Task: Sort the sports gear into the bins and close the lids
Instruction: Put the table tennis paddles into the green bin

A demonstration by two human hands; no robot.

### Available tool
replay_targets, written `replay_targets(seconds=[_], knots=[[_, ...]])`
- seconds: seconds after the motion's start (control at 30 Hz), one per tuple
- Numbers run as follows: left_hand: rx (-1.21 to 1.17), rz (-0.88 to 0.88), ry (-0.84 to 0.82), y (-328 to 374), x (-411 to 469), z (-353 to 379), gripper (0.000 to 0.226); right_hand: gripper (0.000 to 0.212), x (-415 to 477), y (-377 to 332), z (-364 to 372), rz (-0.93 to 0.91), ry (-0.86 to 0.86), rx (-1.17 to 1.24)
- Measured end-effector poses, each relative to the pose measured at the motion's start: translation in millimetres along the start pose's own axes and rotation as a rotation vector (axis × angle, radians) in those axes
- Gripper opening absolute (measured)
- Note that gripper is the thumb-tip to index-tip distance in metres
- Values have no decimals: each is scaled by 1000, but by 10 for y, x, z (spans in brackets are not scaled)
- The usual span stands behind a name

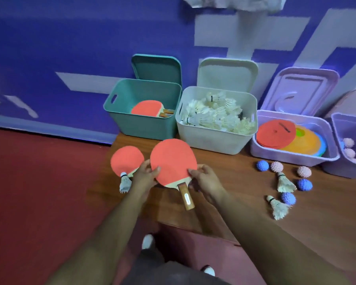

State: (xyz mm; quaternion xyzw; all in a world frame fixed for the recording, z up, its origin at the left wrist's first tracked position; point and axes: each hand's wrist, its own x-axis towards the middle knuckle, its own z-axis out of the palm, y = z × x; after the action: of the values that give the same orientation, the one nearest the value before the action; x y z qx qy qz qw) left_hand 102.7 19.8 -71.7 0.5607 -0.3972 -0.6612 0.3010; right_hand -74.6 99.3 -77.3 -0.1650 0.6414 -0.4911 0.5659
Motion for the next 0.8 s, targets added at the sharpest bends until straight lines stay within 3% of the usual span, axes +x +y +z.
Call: replay_targets(seconds=[0.13, 0.27, 0.43, 0.53, 0.67, 0.73, 0.8], knots=[[88, -11, 68, 22, 164, -611, 28, 12, 292, 67, 582, -2, -56, -124], [347, -14, 142, 32, 602, -1207, 17, 9, 710, 186, 1127, 57, -5, -153], [774, -86, 182, -86, 1155, -1698, 36, 6, 1224, 333, 1550, 76, 161, -210], [942, -154, 59, -215, 1329, -1751, 50, 9, 1396, 359, 1648, 115, 215, -242], [1122, -156, -48, -319, 1552, -1754, 88, 14, 1518, 439, 1735, 157, 251, -232], [1083, -166, -87, -283, 1629, -1797, 81, 11, 1550, 476, 1795, 183, 245, -219], [1042, -161, -92, -236, 1679, -1884, 58, 12, 1556, 480, 1854, 203, 236, -218]])
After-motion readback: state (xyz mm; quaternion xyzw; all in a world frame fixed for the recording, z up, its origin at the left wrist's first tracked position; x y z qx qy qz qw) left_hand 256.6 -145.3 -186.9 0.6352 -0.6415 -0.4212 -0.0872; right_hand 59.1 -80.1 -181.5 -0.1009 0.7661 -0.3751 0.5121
